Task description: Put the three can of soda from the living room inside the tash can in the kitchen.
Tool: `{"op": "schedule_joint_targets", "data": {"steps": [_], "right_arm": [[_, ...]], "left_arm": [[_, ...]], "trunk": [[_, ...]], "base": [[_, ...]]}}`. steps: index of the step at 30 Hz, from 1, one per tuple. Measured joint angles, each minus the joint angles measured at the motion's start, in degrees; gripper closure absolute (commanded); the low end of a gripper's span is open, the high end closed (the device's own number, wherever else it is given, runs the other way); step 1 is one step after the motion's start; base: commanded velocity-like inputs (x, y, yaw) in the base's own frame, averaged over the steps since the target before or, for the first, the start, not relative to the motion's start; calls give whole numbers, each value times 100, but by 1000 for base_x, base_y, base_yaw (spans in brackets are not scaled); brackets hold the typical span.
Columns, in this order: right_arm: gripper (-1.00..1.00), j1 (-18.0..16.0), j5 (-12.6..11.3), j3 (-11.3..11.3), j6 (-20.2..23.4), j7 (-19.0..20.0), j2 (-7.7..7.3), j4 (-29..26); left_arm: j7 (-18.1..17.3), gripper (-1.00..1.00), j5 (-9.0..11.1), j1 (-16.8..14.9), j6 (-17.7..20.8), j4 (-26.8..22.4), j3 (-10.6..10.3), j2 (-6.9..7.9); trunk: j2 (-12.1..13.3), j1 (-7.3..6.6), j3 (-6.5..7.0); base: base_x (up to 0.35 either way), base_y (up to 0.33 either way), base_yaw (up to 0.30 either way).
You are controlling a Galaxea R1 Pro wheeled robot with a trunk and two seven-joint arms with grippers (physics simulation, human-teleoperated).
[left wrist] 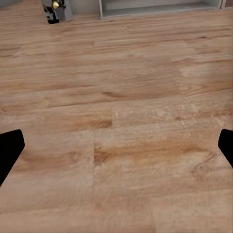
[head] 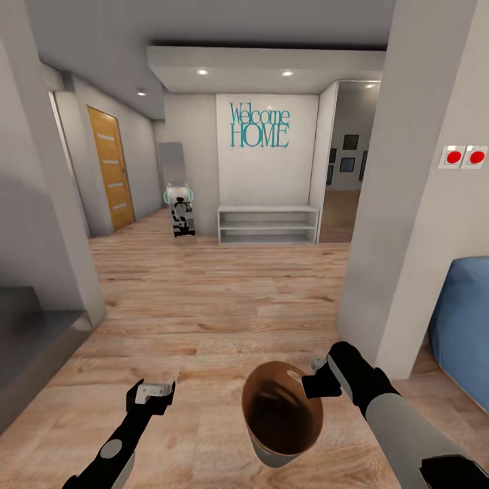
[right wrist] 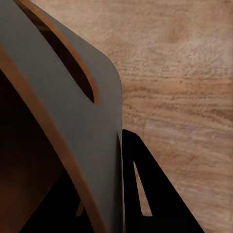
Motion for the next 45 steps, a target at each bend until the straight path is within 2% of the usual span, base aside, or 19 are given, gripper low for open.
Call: {"op": "schedule_joint_targets", "data": {"steps": [4, 15, 23, 34, 45], "right_arm": [[100, 0, -12, -3, 1, 0, -1, -4], [100, 0, -4, -1, 0, 4, 7, -6], [100, -1, -7, 0, 0, 4, 9, -7], [100, -1, 5, 5, -2, -1, 16, -8], [100, -1, -17, 4, 0, 5, 21, -8]], "left_arm": [[0, -100, -17, -3, 3, 12, -2, 2], [-9, -100, -26, -4, -2, 23, -12, 1], [-23, -100, -16, 15, -35, -28, -4, 5], [-27, -100, -35, 17, 10, 13, 0, 7], [-27, -100, -47, 12, 16, 31, 0, 7]], "trunk": [[-160, 88, -72], [-176, 117, -315], [-177, 117, -316], [-163, 88, -72], [278, -153, 125]], "base": [[0, 0, 0], [0, 0, 0], [0, 0, 0], [0, 0, 0], [0, 0, 0]]}}
